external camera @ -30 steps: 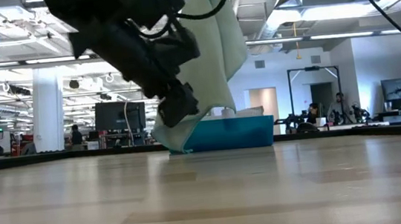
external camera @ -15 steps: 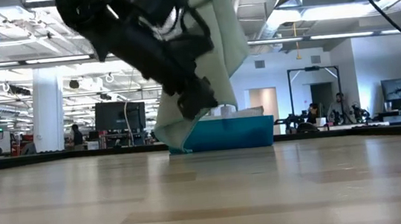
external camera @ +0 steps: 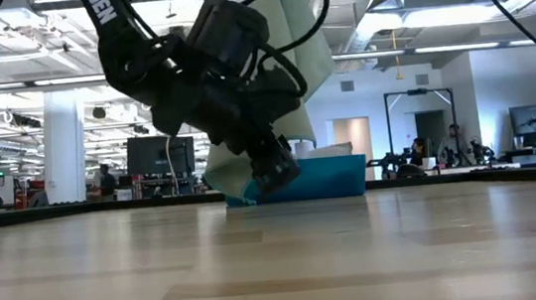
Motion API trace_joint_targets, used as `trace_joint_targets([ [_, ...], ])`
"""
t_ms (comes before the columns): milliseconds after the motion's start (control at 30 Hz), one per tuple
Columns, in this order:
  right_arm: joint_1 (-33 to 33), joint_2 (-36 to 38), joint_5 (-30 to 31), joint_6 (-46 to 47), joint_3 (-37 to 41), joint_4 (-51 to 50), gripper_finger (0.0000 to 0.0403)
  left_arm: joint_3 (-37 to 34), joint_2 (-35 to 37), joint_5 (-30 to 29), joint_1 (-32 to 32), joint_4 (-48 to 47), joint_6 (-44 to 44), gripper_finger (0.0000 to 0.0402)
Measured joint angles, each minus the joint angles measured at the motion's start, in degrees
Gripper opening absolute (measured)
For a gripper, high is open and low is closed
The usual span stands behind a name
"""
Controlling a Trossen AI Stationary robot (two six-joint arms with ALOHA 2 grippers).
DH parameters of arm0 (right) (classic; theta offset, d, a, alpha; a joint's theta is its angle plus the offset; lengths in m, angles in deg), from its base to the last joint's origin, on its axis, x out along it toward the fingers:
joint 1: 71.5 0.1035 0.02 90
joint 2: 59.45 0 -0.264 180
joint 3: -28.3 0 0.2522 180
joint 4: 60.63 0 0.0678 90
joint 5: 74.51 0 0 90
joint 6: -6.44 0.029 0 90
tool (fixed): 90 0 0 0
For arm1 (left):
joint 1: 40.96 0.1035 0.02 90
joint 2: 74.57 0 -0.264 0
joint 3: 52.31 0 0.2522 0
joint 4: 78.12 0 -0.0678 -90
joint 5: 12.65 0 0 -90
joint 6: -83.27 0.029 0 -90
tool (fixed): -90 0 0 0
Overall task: Fold microfiber towels
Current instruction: Fold the green towel
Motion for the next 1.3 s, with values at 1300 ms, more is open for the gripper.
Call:
trace_joint_targets([
  [1300,0.02,0.04,0.07,-0.47,0.00,-1.31,0.0006,4.31,0.04,-3.13,1.64,0.93,-0.46,0.0101],
])
